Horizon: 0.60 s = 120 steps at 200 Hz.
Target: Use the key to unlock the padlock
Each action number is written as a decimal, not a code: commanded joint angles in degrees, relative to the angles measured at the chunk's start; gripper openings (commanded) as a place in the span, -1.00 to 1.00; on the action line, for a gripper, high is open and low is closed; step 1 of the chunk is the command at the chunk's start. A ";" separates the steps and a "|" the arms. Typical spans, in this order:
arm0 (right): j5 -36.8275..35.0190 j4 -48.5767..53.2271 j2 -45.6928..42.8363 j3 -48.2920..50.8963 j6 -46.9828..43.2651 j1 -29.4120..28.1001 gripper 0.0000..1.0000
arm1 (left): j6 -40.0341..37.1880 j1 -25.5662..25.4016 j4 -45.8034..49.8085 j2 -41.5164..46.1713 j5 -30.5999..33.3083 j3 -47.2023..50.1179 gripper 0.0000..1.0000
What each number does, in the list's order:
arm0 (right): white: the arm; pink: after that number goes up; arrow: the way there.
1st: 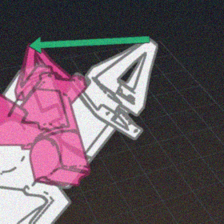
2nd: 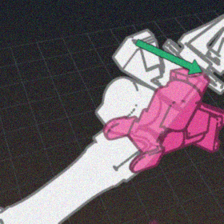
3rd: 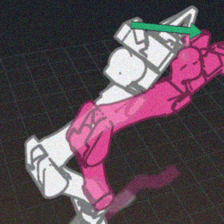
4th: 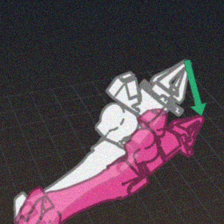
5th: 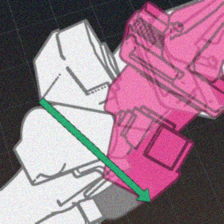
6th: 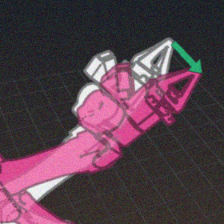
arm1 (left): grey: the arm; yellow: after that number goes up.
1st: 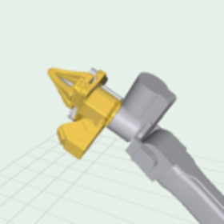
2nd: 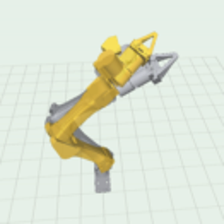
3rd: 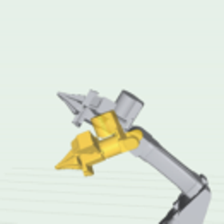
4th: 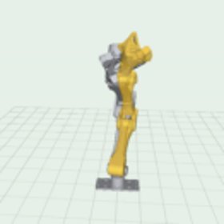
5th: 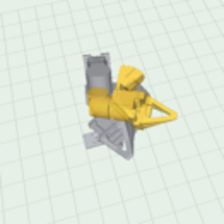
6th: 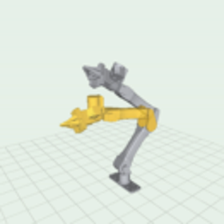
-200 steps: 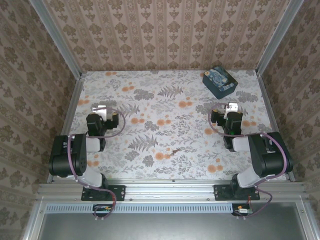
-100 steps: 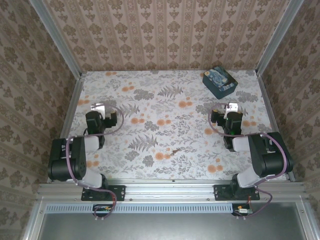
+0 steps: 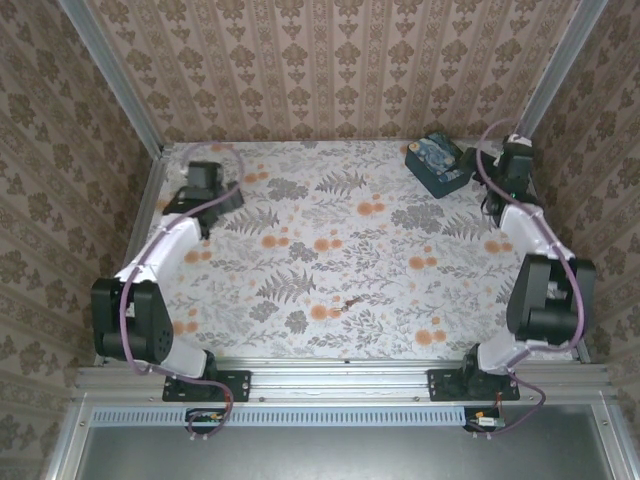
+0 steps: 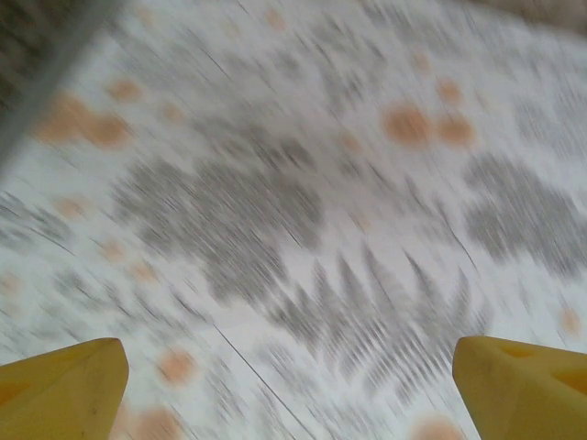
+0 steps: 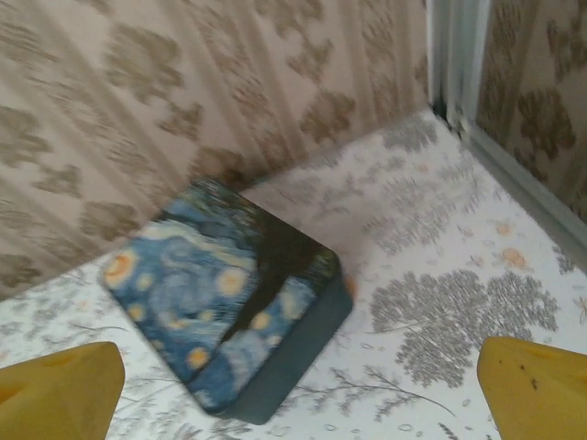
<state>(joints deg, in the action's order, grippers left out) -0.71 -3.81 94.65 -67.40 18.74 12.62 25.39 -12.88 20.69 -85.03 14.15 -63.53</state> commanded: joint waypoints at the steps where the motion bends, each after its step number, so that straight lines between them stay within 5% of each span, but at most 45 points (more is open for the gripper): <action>1: 6.63 13.36 8.99 -7.86 3.57 0.29 1.00 | 5.15 -5.62 10.03 -1.03 -3.41 -0.53 1.00; 48: 10.33 19.85 20.24 -22.84 7.53 1.62 0.91 | 1.81 -18.43 12.01 -5.15 -5.06 -4.38 1.00; 120: 9.60 31.75 32.64 -40.80 11.08 0.88 0.63 | -0.12 -22.54 12.35 -6.39 -6.70 -7.35 1.00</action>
<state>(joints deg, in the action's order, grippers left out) 8.21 21.10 123.04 -102.94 27.40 14.09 27.00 -35.11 31.33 -91.24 8.27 -68.10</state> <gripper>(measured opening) 0.835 0.997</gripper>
